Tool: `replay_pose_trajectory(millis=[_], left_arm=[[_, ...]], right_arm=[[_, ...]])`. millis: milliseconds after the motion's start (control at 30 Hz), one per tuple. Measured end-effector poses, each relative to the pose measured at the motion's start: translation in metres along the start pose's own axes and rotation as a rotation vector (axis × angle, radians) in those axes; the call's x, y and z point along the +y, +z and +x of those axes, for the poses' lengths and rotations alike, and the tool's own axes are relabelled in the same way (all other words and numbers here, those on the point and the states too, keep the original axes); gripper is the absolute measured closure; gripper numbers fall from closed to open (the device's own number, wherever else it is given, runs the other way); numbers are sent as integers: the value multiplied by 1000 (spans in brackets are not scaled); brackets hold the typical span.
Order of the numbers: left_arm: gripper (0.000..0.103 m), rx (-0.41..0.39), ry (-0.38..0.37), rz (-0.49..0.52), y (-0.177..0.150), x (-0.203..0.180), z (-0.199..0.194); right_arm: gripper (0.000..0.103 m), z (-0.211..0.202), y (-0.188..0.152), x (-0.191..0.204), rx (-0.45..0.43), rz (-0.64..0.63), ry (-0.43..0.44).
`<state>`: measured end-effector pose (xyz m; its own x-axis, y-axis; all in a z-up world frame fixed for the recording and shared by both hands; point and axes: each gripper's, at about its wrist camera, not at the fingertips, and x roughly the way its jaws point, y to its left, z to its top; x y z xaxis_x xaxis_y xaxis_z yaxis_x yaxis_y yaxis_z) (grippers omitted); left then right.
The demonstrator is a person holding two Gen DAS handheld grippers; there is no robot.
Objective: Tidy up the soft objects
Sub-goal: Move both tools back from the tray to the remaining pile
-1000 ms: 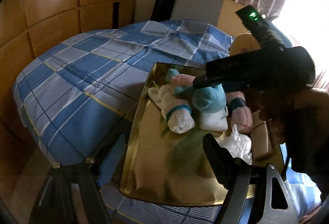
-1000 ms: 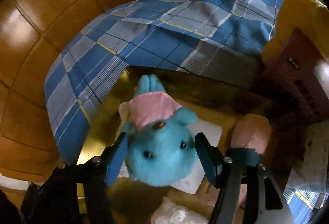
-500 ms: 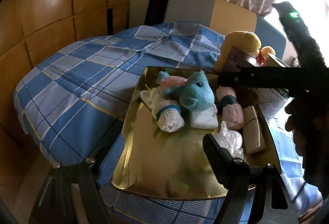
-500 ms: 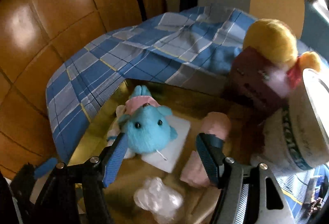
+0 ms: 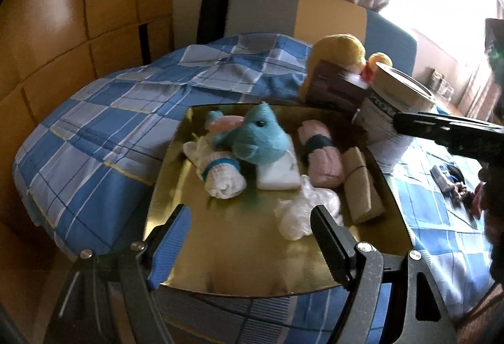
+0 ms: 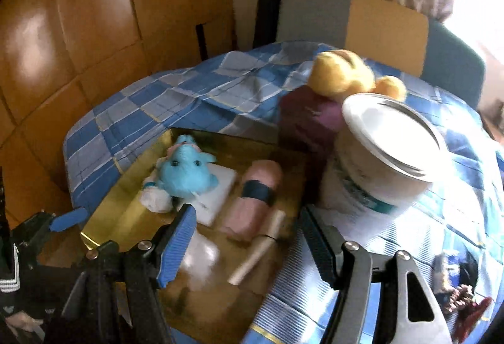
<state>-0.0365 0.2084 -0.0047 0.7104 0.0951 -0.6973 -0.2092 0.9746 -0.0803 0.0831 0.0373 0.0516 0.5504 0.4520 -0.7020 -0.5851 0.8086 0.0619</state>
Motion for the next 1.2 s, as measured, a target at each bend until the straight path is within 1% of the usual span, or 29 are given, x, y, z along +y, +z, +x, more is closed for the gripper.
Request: replay_pose_trajectory(millis=[233,400,500,600,700,767,800,933,1000,1067,1100,1133,1200], left_arm=[[24,2,-32,65,1,-27,-2],[24,-7,-59,116,4,-48,-5],[24,-10,-81,145,5,-63,-6],[24,-11,-99,180,7,-78,-5],[24,-10,-123,218,8,-95,-6],[24,-11,-141,238,10,-105,-6],[24,-11,-152,247,12,-111,-6],[24,3,-180,275,16,-131,-3],[24,21,-192,287,17,-143,1],[24,49,-213,292,18,-155,5],[25,59,-224,296,17,-160,7],[25,69,-239,303,17,-167,9],[25,82,-272,327,15,-185,11]], right_arm=[[33,-30,-18,-51,-29,80,-86],[33,-52,-34,-96,-40,152,-171],[33,-68,-44,-130,-52,216,-234],[33,-86,-56,-168,-77,298,-305],[33,-104,-72,-208,-105,389,-411],[33,-115,-85,-239,-126,480,-469],[33,-121,-95,-258,-135,536,-514],[33,-133,-133,-312,-138,715,-614],[33,-134,-151,-330,-136,786,-639],[33,-133,-173,-345,-131,879,-640],[33,-131,-181,-353,-108,932,-626],[33,-133,-187,-357,-121,978,-600],[33,-138,-190,-360,-144,994,-596]])
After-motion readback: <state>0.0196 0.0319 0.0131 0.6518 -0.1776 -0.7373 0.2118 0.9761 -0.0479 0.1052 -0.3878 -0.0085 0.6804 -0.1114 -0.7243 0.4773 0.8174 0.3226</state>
